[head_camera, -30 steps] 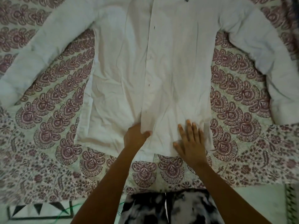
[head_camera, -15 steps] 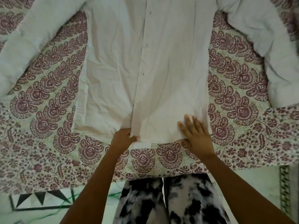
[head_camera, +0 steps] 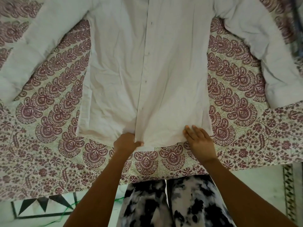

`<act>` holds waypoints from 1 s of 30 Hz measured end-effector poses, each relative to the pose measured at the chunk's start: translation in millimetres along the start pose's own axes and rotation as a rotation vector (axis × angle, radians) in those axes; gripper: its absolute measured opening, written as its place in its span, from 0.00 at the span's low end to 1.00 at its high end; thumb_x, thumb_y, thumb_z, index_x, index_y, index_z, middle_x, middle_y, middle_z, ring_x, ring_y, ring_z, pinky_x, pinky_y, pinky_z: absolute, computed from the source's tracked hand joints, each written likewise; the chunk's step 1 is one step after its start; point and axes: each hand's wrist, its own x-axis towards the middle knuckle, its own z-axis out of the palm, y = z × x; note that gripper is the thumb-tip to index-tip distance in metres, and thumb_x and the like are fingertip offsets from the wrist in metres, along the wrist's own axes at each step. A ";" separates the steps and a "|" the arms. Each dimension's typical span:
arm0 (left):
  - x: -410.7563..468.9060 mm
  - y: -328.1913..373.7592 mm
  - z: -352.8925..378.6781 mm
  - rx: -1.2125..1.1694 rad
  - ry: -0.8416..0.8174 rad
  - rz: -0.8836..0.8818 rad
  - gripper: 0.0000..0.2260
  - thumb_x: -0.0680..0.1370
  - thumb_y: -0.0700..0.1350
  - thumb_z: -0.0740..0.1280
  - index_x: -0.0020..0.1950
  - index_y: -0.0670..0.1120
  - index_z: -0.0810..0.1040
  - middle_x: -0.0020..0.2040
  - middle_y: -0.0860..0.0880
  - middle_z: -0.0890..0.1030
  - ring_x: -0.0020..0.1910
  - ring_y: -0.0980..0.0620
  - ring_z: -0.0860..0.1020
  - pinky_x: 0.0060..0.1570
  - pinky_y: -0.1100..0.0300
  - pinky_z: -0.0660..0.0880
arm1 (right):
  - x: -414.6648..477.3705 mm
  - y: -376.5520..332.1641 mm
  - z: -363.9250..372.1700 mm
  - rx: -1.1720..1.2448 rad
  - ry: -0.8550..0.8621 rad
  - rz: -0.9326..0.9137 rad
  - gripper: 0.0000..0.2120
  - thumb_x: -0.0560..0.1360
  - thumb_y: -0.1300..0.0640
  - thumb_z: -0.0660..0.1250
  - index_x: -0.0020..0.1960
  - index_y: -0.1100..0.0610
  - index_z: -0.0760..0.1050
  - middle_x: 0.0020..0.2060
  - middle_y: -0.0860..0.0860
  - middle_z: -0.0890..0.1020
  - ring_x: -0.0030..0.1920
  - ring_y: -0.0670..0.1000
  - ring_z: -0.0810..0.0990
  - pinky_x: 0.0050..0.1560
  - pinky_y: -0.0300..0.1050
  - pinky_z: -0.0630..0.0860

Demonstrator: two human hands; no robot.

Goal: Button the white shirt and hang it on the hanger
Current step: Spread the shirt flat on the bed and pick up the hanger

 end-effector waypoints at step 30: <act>67.4 461.8 -120.0 -0.200 0.504 0.768 0.06 0.74 0.43 0.69 0.49 0.45 0.78 0.44 0.51 0.79 0.43 0.52 0.77 0.44 0.63 0.68 | 106.8 362.4 -107.6 0.435 0.713 0.916 0.21 0.74 0.57 0.59 0.65 0.63 0.68 0.61 0.62 0.74 0.59 0.63 0.73 0.61 0.58 0.70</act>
